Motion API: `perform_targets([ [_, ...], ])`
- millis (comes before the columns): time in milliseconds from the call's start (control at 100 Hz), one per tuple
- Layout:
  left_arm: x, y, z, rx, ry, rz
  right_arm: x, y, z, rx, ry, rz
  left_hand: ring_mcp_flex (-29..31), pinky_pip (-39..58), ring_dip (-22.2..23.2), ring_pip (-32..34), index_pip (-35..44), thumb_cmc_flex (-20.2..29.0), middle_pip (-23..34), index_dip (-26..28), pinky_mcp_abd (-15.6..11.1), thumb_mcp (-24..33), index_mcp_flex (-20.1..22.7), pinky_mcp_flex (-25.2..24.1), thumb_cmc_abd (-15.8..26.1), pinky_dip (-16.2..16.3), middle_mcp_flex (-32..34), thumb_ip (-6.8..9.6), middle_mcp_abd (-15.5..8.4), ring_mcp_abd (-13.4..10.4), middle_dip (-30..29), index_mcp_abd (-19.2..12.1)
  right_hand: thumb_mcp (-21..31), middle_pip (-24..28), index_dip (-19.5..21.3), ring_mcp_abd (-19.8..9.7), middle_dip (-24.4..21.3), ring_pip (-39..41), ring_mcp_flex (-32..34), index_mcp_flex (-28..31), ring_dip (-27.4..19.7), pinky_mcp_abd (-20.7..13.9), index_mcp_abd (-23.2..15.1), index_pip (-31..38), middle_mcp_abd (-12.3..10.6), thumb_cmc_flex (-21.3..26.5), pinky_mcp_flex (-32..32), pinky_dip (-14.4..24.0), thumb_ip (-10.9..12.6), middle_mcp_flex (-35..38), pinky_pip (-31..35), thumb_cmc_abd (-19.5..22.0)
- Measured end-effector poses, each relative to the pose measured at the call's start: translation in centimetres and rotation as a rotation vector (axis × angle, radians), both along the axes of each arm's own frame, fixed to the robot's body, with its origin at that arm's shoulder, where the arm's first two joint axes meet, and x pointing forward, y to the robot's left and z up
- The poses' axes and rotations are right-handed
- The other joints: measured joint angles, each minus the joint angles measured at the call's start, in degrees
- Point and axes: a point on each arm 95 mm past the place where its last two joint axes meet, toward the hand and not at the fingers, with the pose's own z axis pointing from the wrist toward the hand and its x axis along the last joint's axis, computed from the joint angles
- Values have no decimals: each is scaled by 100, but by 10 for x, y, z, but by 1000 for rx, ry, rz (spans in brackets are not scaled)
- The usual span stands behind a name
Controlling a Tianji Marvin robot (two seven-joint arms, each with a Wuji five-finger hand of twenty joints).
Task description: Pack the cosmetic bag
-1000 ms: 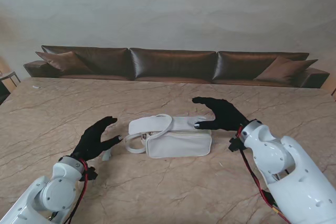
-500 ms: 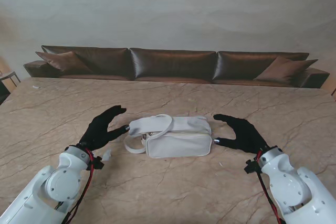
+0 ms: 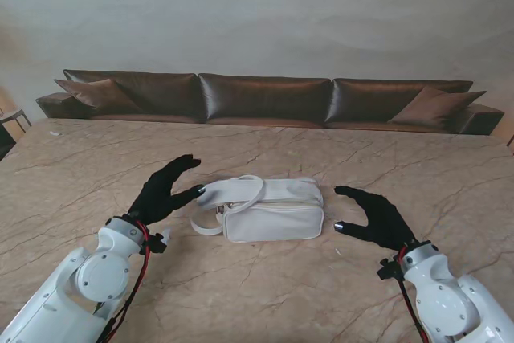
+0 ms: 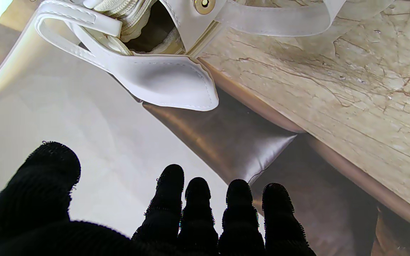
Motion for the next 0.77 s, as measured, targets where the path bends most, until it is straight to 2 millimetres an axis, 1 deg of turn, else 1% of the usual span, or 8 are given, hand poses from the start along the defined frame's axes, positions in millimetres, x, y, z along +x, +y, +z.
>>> perform_targets([
  [390, -8, -1, -2, -5, 8, 5, 0, 5, 5, 5, -13, 12, 1, 102, 0, 1, 0, 0, 0, 0, 18, 0, 0, -13, 0, 0, 0, 0, -1, 0, 0, 0, 0, 0, 0, -1, 0, 4, 1, 1, 0, 0, -50, 64, 0, 0, -41, -58, 0, 1, 4, 0],
  [540, -10, 0, -4, -7, 13, 6, -4, 6, 6, 7, -18, 4, 2, 103, 0, 1, 0, 0, -1, 0, 21, 0, 0, -15, 0, 0, 0, 0, -1, 0, 0, -1, 0, 0, 0, -1, 0, 4, 8, 1, 0, 0, -61, 69, 0, 0, -41, -59, 0, 2, 6, 0],
  [740, -12, -2, -8, -14, 26, 2, -8, 7, 4, 7, -5, 8, 34, 104, 0, 1, 0, 0, 8, 0, 27, 0, 0, -16, 0, 0, 65, 0, 0, 0, 0, -1, 0, 0, -1, -1, 0, 4, 10, 1, 0, 0, -81, 71, 0, 0, -42, -61, 0, 4, 11, 0],
  [770, -12, -2, -9, -15, 29, 1, -8, 7, 3, 8, 1, 11, 68, 104, 0, 3, 0, 0, -4, 0, 32, 0, 61, -17, 0, 0, 82, 0, -1, 0, 0, -1, 0, 0, -1, -1, 0, 4, 10, 1, 0, 0, -85, 71, 0, 0, -43, -62, 0, 4, 11, 0],
])
